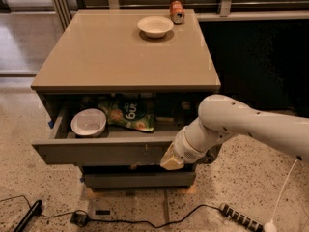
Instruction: Close top drawer
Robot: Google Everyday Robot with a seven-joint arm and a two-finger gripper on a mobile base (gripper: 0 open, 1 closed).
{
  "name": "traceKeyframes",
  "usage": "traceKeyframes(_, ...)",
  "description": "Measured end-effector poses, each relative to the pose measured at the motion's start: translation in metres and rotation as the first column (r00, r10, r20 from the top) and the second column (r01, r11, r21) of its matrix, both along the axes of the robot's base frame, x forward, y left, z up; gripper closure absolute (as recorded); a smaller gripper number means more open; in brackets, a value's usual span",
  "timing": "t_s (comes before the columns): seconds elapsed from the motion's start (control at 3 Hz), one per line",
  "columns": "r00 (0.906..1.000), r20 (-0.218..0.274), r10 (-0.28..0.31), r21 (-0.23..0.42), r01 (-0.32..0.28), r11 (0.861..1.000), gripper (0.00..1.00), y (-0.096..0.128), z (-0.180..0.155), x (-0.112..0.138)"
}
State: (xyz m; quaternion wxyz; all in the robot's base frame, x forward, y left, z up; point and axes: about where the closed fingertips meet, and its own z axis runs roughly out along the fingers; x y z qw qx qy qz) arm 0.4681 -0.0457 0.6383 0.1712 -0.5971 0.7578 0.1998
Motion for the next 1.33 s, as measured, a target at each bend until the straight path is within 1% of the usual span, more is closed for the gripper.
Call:
traceKeyframes(0.33, 1.0000, 0.000, 0.000, 0.000, 0.000, 1.000, 0.50, 0.0000, 0.0000, 0.0000)
traceKeyframes(0.67, 1.0000, 0.000, 0.000, 0.000, 0.000, 1.000, 0.20, 0.0000, 0.0000, 0.0000)
traceKeyframes(1.0, 1.0000, 0.000, 0.000, 0.000, 0.000, 1.000, 0.00, 0.0001, -0.0001, -0.0001)
traceKeyframes(1.33, 1.0000, 0.000, 0.000, 0.000, 0.000, 1.000, 0.00, 0.0001, -0.0001, -0.0001)
